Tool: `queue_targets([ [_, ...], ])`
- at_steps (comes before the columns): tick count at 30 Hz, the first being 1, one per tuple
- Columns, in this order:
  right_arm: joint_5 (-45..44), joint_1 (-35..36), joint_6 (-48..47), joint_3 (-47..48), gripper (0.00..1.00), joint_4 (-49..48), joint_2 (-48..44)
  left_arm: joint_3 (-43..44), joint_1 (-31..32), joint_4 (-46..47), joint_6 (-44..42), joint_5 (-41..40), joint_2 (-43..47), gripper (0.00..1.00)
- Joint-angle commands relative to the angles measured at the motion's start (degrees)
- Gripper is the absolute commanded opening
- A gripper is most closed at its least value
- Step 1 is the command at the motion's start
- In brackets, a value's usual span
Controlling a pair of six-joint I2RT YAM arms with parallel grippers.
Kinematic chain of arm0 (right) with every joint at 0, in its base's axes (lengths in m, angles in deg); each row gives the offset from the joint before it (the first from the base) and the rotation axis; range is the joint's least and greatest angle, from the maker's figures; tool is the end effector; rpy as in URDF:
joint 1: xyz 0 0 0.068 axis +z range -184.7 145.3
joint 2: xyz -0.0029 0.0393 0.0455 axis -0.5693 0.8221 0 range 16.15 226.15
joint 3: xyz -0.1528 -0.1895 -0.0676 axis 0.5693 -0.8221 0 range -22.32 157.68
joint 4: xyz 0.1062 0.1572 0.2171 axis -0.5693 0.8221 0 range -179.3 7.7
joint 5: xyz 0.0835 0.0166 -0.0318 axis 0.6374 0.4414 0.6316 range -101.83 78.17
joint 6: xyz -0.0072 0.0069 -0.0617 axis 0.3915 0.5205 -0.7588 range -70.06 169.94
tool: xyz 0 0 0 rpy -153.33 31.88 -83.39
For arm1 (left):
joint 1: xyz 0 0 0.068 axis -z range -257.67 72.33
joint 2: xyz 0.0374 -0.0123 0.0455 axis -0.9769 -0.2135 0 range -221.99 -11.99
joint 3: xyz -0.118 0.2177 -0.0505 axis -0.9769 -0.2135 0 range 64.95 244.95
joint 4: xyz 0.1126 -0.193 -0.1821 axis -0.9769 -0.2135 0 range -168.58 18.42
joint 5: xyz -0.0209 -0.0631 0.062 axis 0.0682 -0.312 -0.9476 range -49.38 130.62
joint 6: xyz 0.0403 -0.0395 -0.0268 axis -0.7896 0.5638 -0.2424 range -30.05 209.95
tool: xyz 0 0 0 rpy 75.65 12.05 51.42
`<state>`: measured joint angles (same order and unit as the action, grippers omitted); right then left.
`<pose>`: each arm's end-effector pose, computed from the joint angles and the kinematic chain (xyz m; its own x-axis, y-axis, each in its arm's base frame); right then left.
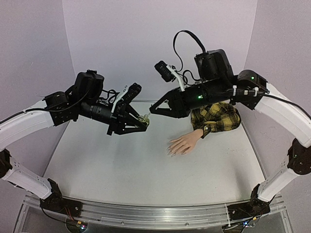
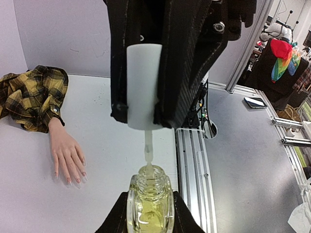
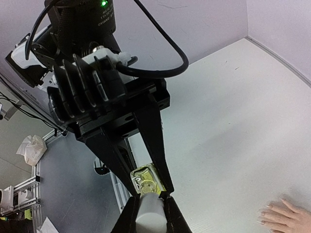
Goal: Paint the nails
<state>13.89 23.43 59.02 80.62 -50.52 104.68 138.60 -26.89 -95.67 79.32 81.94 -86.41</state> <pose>0.1778 0.3253 0.4344 -0.3688 -0.3240 -0.8712 -0.9272 0.1935 0.3206 0.1833 -0.2743 0.3580 -0.0840 0.3222 -0.9430 0.9932 -0.0496 -0.1054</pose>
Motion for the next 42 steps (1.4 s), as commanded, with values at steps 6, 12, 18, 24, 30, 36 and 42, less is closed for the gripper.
queue_targets([
  [6, -0.9, -0.4, -0.1, -0.3, 0.0, -1.4, -2.4, 0.7, 0.0, 1.6, -0.6, -0.6, -0.3, 0.0],
  [12, -1.1, -0.5, -0.2, -0.7, 0.0, -1.4, -3.0, 0.5, -0.1, 1.6, -0.7, -0.9, -0.1, 0.0],
  [18, -1.9, -0.7, -0.2, -1.6, 0.0, -1.5, -4.2, 0.2, 0.0, 1.5, -0.7, -1.6, -0.3, 0.0],
  [24, -3.8, -0.7, 0.1, -3.4, 0.0, -1.6, -6.9, -0.7, -0.1, 2.0, -0.9, -3.7, 0.1, 0.0],
  [30, -9.4, -2.2, 1.9, -12.2, 0.0, -3.0, -13.6, -4.4, 0.0, 7.0, 0.2, -11.7, 3.9, 0.0],
  [36, -13.6, -6.3, 8.2, -29.2, 0.0, -9.2, -20.1, -9.5, -0.1, 16.0, 2.4, -29.0, 10.4, 0.0],
  [42, -18.7, -7.7, 11.6, -41.2, 0.0, -16.4, -19.4, -10.7, 0.0, 21.0, 2.7, -44.4, 12.2, 0.0],
])
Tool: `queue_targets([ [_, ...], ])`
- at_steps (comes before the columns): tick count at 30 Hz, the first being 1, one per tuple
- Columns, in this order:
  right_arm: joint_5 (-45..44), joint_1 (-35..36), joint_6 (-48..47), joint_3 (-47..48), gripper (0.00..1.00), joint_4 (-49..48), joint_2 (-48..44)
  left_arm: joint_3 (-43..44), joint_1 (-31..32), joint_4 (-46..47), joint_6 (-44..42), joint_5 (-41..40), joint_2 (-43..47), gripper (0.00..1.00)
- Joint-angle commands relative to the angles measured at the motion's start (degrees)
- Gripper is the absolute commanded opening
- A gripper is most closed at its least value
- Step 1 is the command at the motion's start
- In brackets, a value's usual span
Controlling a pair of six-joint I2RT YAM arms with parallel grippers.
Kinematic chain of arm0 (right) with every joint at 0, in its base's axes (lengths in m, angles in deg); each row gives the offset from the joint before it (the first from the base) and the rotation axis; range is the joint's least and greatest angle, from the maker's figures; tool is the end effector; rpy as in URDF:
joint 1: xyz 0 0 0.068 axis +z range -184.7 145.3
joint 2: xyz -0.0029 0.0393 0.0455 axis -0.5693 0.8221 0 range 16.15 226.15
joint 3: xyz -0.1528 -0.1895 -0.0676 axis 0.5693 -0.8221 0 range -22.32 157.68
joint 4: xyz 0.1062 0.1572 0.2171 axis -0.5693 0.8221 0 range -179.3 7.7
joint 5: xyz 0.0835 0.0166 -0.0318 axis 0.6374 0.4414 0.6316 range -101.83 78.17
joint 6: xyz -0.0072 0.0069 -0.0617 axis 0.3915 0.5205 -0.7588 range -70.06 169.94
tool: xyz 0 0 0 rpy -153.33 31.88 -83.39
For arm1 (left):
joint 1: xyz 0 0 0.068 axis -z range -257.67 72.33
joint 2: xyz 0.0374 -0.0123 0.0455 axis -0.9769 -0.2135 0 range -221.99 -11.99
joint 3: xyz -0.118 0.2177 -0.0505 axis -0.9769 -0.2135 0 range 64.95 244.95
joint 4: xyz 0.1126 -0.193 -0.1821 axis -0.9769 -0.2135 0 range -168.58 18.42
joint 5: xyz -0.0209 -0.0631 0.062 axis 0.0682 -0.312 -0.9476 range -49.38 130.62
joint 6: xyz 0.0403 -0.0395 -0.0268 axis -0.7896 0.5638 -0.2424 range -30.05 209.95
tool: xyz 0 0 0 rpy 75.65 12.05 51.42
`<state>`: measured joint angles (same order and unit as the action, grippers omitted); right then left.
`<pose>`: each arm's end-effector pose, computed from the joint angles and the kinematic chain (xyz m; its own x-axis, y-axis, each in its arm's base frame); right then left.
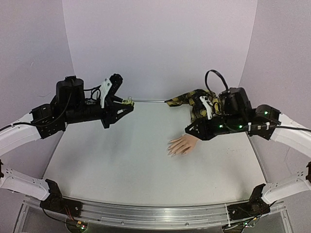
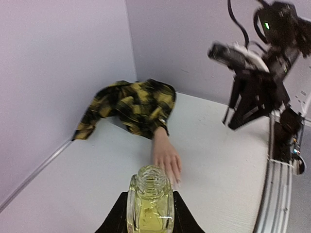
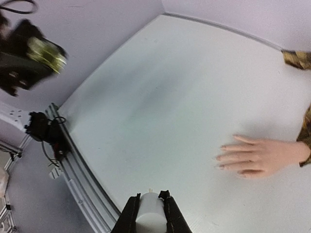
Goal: Paint the nails
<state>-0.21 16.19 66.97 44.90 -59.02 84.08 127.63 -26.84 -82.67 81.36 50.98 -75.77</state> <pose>0.1857 0.2437 0.3332 -0.5651 -0.2403 -0.7893 -0.7357 0.5797 0.3502 0.1861 -0.2420 0.3609 -0.0014 0.2344 -0.9721 0.8838 0.4551 0.1084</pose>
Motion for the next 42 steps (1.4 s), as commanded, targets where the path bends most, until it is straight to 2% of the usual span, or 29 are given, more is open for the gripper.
queue_targets([
  [1, -4.2, -0.6, 3.9, -6.9, 0.0, -9.6, 2.1, 0.1, 0.0, 8.3, 0.5, -14.6, 1.5, 0.0],
  [4, -2.7, -0.6, 4.1, -8.3, 0.0, -13.1, 6.3, -2.3, 0.0, 10.6, -0.5, -17.5, 2.0, 0.0],
  [8, -2.1, -0.6, 2.8, -5.4, 0.0, -13.3, 14.5, -5.9, 0.0, 14.4, -1.5, -20.7, 2.8, 0.0],
  [20, -8.4, -0.6, 2.8, 1.3, 0.0, -11.4, 26.8, -10.4, 0.0, 18.5, -5.7, -26.4, 7.0, 0.0],
  [27, -10.2, -0.7, 4.4, 0.6, 0.0, -11.2, 28.4, -12.5, 0.0, 20.8, -7.1, -29.0, 9.3, 0.0],
  [42, -11.6, -1.3, 4.9, -1.5, 0.0, -10.8, 29.7, -12.2, 0.0, 20.6, -7.3, -28.6, 8.4, 0.0],
])
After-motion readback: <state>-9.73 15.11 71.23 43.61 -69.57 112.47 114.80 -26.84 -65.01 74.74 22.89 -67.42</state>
